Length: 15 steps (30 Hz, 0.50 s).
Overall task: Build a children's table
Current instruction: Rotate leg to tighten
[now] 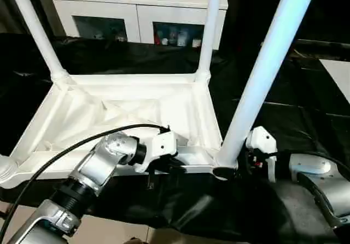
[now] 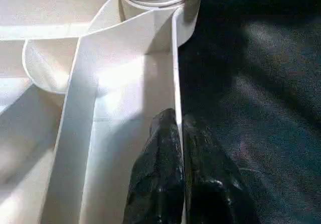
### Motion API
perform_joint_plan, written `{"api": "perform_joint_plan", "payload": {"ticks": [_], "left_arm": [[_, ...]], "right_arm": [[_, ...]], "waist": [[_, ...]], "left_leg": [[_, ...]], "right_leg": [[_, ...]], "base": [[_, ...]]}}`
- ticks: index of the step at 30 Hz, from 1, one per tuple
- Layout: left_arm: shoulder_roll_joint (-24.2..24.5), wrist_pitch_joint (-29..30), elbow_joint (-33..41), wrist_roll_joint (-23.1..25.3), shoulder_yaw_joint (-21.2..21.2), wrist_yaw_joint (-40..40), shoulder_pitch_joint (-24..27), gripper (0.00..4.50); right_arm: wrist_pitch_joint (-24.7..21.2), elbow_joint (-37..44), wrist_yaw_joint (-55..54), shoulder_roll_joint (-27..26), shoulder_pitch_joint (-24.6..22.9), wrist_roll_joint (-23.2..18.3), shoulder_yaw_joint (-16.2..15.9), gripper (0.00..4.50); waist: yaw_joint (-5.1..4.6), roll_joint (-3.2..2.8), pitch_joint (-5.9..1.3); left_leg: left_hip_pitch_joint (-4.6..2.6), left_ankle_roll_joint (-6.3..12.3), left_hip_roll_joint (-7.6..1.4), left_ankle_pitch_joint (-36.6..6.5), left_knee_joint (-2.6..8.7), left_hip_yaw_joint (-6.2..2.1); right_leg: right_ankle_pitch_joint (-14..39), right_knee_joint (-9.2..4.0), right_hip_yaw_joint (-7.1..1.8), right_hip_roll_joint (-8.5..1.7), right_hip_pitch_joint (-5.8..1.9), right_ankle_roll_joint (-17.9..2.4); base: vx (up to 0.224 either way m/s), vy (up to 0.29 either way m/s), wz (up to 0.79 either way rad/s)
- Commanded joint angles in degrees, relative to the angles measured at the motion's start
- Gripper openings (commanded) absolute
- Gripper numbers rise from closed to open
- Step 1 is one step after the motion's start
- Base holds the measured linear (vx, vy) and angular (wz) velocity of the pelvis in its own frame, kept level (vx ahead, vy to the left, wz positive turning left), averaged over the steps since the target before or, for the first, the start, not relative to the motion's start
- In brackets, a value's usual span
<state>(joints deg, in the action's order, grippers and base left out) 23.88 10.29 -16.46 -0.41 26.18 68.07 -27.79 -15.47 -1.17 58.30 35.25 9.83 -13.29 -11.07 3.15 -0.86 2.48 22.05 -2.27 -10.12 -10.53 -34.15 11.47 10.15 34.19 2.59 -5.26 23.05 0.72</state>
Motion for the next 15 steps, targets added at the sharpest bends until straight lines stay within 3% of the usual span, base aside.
{"api": "perform_joint_plan", "payload": {"ticks": [1,6,9,15], "left_arm": [[-0.2,-1.2,2.0,-0.7,-0.4,0.9,-1.3,0.0],[-0.2,-1.8,1.6,-0.3,-0.5,0.3,-1.2,0.0],[-0.3,-1.7,1.5,-0.4,-0.7,0.2,-1.3,0.0],[-0.1,-1.6,1.3,-0.5,-0.7,0.5,-1.3,0.0]], "right_arm": [[-0.4,-1.2,0.4,0.3,1.0,1.1,-0.9,3.52],[0.7,-3.2,-0.5,0.6,0.9,3.6,-1.8,3.17],[0.1,-3.2,-1.0,-0.1,1.1,2.7,-1.0,2.86],[0.0,-3.5,-0.5,-0.9,1.0,1.6,-0.7,2.71]], "waist": [[-0.19,0.78,-3.1],[-0.1,0.75,-3.24],[-0.1,0.81,-3.26],[-0.16,0.71,-3.28]], "left_leg": [[-1.17,1.88,-3.09,-15.7,4.49,-1.55],[-1.09,2.56,-3.06,-13.9,4.26,-1.4],[-1.07,3.15,-3.05,-13.2,4.17,-1.39],[-1.13,3.08,-3.05,-13.5,4.16,-1.39]], "right_leg": [[18.5,-4.5,-2.11,-3.01,-2.05,-11.1],[15.3,-4.18,-2.1,-2.92,-2.18,-12.1],[14.7,-4.1,-2.06,-2.95,-2.24,-12.5],[14.7,-4.1,-2.03,-2.92,-2.28,-12.8]], "base": [[0.0,0.0,0.0],[0.0,0.0,0.0],[0.0,0.0,0.0],[0.0,0.0,0.0]]}}
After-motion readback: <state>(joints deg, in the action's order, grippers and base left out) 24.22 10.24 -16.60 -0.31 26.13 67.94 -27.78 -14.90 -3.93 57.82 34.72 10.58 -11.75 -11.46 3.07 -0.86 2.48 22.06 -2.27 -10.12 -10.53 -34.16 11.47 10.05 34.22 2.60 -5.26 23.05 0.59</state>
